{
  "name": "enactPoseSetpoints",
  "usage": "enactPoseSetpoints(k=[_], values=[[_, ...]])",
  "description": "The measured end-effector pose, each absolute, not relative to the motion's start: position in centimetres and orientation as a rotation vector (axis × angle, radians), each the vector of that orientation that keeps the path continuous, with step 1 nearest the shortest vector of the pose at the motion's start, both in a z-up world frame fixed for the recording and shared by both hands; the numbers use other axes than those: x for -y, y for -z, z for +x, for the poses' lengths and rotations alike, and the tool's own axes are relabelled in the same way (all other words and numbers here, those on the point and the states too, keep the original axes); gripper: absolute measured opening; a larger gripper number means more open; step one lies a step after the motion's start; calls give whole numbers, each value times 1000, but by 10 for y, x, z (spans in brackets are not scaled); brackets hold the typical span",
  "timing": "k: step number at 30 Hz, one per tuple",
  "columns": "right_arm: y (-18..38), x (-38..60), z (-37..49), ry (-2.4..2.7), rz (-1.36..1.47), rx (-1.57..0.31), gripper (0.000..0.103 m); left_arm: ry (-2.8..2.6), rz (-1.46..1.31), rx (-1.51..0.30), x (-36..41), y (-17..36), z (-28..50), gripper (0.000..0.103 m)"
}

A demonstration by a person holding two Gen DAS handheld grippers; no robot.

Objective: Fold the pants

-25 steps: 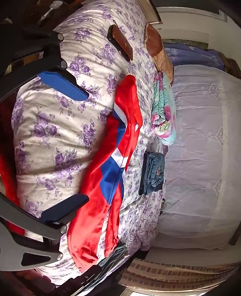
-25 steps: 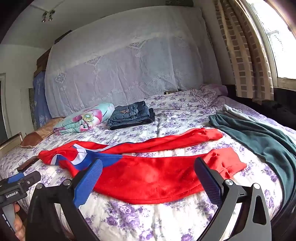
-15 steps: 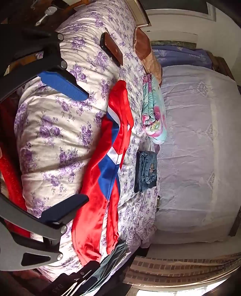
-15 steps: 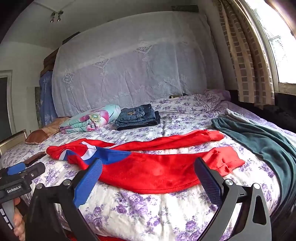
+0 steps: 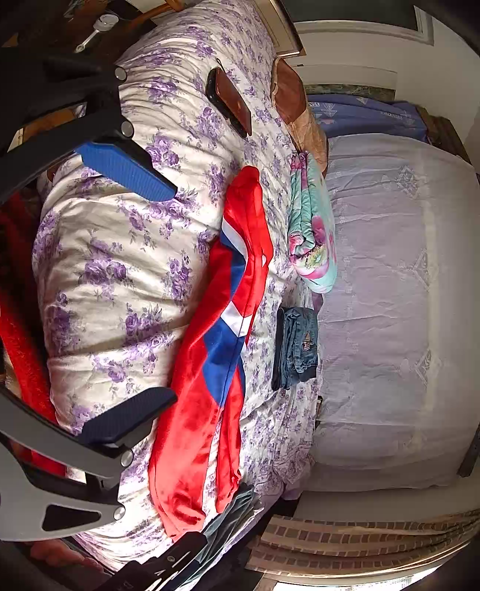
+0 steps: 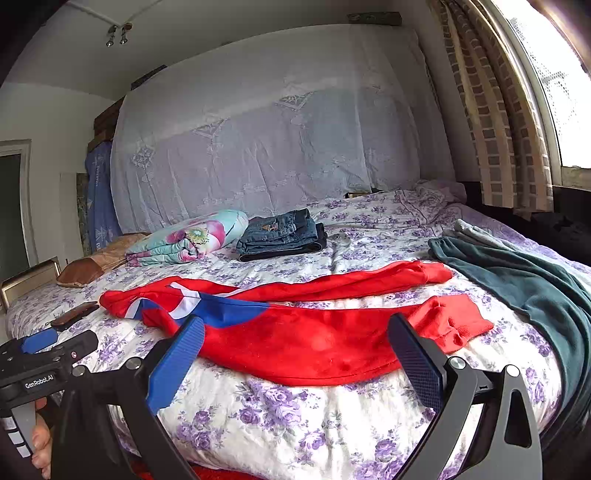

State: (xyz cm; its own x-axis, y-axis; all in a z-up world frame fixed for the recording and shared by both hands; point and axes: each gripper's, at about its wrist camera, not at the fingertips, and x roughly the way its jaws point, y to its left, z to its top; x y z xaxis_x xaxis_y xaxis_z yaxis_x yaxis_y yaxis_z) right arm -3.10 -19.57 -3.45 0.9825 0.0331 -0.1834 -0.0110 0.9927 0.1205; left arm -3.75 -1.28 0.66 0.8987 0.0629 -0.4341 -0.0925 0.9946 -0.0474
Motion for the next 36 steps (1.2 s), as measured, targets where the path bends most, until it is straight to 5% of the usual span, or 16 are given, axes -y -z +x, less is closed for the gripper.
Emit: enactPoseSetpoints(k=[36], values=[[36, 195, -30, -32, 110, -197, 100, -81, -78, -452, 6, 1, -38, 98]])
